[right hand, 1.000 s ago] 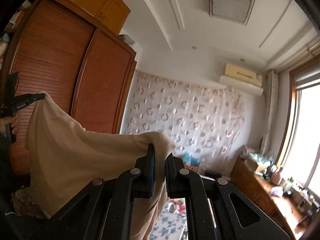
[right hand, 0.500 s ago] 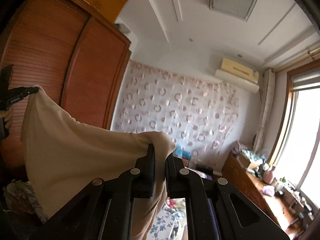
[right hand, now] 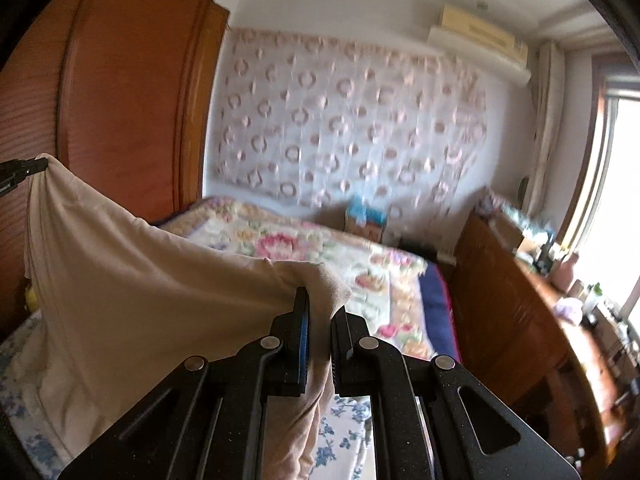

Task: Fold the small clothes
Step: 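Raise the shirt high with both grippers, stretching it between them, then lower the stretched shirt flat onto the quilt and open both grippers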

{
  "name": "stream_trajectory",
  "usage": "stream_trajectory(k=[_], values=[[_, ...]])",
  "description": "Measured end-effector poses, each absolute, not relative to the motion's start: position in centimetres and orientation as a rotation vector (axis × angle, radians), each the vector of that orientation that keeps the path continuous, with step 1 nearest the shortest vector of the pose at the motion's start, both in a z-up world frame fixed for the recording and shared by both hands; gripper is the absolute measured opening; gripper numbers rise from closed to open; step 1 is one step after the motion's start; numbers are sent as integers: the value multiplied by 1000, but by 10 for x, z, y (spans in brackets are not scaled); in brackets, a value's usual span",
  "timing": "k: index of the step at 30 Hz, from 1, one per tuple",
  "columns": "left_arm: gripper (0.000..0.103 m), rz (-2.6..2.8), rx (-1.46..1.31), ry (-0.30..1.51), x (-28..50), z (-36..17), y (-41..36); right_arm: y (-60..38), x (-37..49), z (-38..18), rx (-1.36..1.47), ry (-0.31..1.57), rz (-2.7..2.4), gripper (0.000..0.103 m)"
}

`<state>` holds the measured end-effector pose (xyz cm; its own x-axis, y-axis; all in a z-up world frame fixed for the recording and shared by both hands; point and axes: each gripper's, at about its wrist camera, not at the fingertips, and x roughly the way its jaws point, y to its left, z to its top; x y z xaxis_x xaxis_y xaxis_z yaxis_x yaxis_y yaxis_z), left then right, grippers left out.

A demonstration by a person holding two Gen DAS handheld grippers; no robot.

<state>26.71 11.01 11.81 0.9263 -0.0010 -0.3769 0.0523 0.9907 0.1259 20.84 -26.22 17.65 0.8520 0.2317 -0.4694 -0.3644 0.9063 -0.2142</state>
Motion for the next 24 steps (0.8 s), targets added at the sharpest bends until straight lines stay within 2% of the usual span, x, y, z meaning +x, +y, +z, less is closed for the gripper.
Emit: stream_trajectory(k=[11,19,23,24], values=[[6,-26,140,596,370,34,109,-245,358,178,-294,682,316,8],[6,-26,153,664,402,5,106,-235,388,173,-276,767,312,9],[6,-36,148,673,406,-1,107,-235,375,180,-256,787,320,9],[6,-38,147,675,410,-3,107,-235,373,184,-251,800,325,15]])
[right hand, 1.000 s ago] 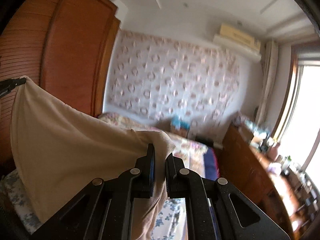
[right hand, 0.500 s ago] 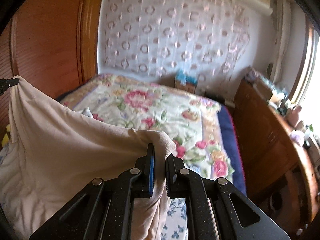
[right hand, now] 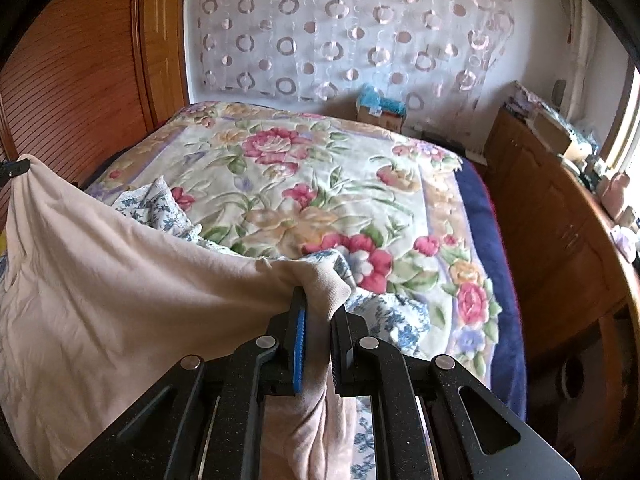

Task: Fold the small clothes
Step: 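Lower the stretched shirt flat onto the quilt and open both grippers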

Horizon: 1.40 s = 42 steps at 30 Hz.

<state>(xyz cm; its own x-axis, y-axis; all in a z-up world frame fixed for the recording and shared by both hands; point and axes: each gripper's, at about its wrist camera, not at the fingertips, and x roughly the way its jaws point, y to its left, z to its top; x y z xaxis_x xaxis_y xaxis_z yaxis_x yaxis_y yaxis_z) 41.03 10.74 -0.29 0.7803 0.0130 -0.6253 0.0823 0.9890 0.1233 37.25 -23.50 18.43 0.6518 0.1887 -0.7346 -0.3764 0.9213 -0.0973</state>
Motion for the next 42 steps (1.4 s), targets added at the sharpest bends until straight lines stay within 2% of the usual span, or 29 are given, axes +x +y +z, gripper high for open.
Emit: stream_trajectory(k=[1,3,7,17,20,21,22,23,24,25,38,42], values=[[6,-40,146,677,413,-4,108,-236,369,185,-249,806,320,26],[6,-45,151,678,414,-4,107,-241,356,187,-240,814,317,35],[6,-56,162,681,415,-6,104,-259,318,200,-192,816,324,35],[6,-72,159,690,413,-10,101,-296,218,186,-130,903,340,35],[10,-74,145,704,408,-9,103,-297,205,186,-133,910,349,34],[14,-77,137,703,405,-9,105,-296,207,185,-141,917,348,27],[23,-79,127,699,399,-9,107,-296,204,185,-156,918,336,23],[29,-79,119,695,392,-9,110,-296,203,185,-160,915,330,23],[40,-85,111,693,385,-10,112,-297,204,184,-156,903,330,23],[41,-99,99,693,377,-11,114,-298,203,184,-150,898,330,23],[41,-107,47,788,312,-52,123,-309,210,156,-115,862,330,23],[31,-105,58,814,314,-63,121,-309,210,151,-125,861,324,23]])
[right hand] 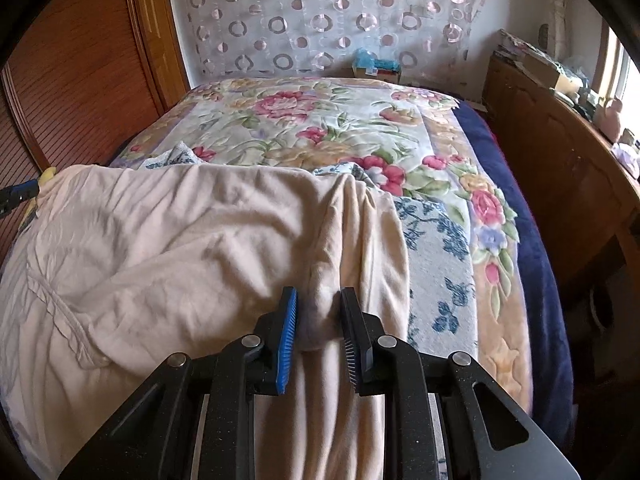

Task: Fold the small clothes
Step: 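Lower the stretched shirt flat onto the quilt and open both grippers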

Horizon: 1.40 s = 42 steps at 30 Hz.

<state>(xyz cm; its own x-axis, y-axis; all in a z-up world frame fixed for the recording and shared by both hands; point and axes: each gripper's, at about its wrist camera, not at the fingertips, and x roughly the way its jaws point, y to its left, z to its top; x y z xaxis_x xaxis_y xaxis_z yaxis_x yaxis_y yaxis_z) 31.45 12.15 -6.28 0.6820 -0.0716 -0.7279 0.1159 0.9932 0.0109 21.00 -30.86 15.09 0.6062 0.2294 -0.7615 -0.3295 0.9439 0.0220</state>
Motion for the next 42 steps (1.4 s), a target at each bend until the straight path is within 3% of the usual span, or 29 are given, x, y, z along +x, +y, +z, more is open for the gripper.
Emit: stream_trajectory(k=[5,6,7,8,20,42], values=[[31,-87,66,855,333,-75,119,-304,211,150,-135,856,323,22],[23,-89,65,857,334,-77,119,-302,211,150,-142,853,324,12],[8,-86,68,857,335,-77,118,-301,211,149,-149,850,328,6],[6,-85,66,854,335,-76,118,-300,210,150,-152,844,331,6],[5,-63,-2,700,312,-30,131,-313,186,182,-82,654,349,4],[5,-47,-72,592,183,11,152,-344,68,200,-90,487,369,3]])
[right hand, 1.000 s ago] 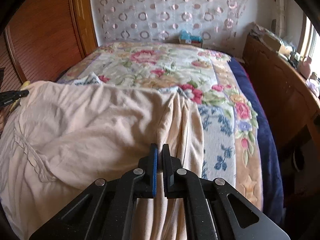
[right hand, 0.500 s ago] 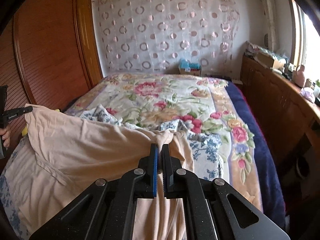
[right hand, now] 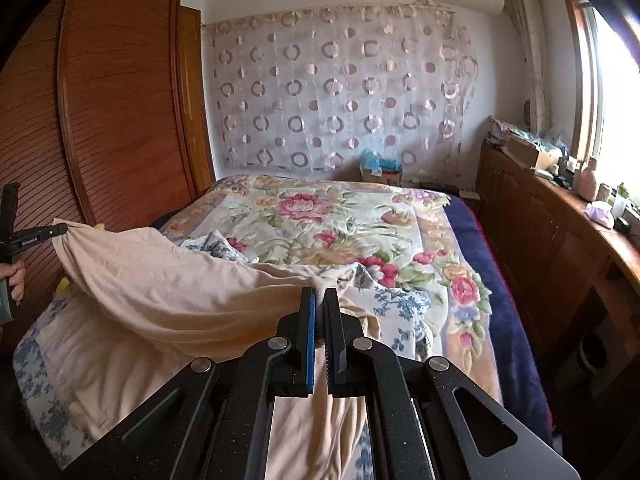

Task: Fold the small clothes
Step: 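Lower the stretched shirt flat onto the quilt and open both grippers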

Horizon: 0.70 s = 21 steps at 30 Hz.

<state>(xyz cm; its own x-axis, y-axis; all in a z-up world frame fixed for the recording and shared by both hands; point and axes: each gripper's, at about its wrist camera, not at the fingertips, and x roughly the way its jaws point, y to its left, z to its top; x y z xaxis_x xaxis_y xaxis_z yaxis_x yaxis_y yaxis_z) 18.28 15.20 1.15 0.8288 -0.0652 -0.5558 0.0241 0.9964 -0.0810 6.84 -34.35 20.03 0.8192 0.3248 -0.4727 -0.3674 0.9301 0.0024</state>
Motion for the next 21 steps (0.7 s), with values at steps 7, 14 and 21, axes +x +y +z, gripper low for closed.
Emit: stream_trajectory(k=[7,14,21], values=[[5,-40,-66,603,145,2,150,-348,32,194,-118,494,369,3],[5,-12,-74,627,113,-13,154,-360,2,191,-117,504,367,3],[5,-16,-89,689,103,-39,154,-363,-7,157,-104,600,384,3]])
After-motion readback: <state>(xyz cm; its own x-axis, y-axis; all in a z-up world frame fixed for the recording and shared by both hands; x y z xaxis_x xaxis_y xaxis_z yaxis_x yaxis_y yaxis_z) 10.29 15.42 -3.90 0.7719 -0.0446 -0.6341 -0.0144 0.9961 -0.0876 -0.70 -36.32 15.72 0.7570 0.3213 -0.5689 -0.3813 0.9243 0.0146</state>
